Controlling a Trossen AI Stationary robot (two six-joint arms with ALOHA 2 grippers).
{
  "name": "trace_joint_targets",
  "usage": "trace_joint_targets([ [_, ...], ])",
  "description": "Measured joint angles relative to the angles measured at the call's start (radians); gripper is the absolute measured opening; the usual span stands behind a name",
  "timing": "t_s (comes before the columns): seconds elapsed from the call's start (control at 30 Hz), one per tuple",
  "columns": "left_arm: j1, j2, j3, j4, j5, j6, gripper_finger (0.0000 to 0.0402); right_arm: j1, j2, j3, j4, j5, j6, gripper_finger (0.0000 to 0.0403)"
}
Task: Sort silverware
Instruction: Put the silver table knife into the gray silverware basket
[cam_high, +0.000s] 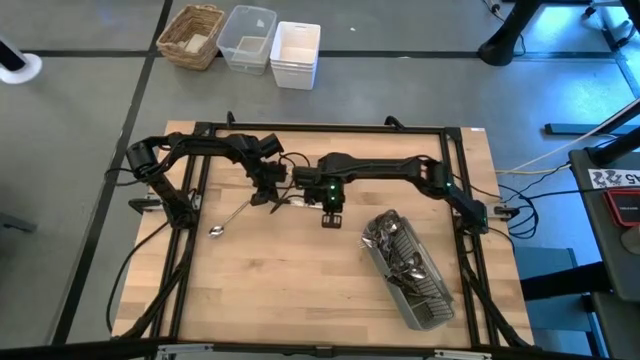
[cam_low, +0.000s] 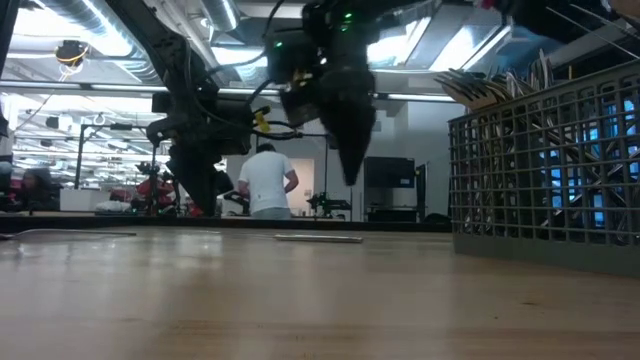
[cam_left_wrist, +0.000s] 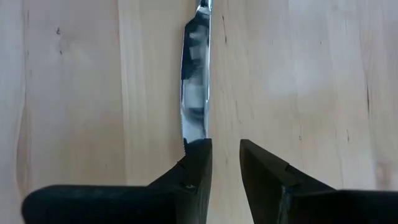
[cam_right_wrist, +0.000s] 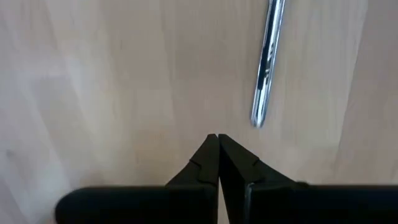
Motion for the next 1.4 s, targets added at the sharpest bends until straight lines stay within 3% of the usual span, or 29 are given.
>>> trace_joint_targets([
  [0.17,0.0,0.0,0.0,0.01,0.0,0.005,0.0074,-0.007,-0.156,-0.226,0.133,-0.018,0.001,0.0007],
  [0.3,-0.006,0.0,0.0,0.058,0.0,-0.029,0.0074,-0.025,-0.309,-0.511,0.543,-0.063,0.073,0.0007],
  [0.43,-0.023,-0.001,0.001,0.103,0.0,-0.102,0.0074,-0.028,-0.354,-0.704,0.881,-0.035,0.218,0.0007],
  [0.7,-0.065,-0.001,0.001,0.11,-0.019,-0.09,0.0074,-0.025,-0.318,-0.744,0.874,0.009,0.249,0.0007],
  [0.87,-0.103,0.015,0.001,0.127,-0.105,-0.029,0.0074,-0.025,-0.317,-0.743,0.878,-0.013,0.245,0.0017],
  [1.03,-0.138,0.027,0.001,0.16,-0.178,-0.027,0.0075,-0.025,-0.317,-0.743,0.877,-0.005,0.245,0.0085],
  [1.2,-0.165,0.035,0.001,0.225,-0.239,-0.036,0.0075,-0.024,-0.317,-0.743,0.869,0.101,0.242,0.016],
  [1.4,-0.185,0.035,0.001,0.252,-0.257,-0.064,0.0075,-0.024,-0.292,-0.743,0.864,0.116,0.188,0.0196],
])
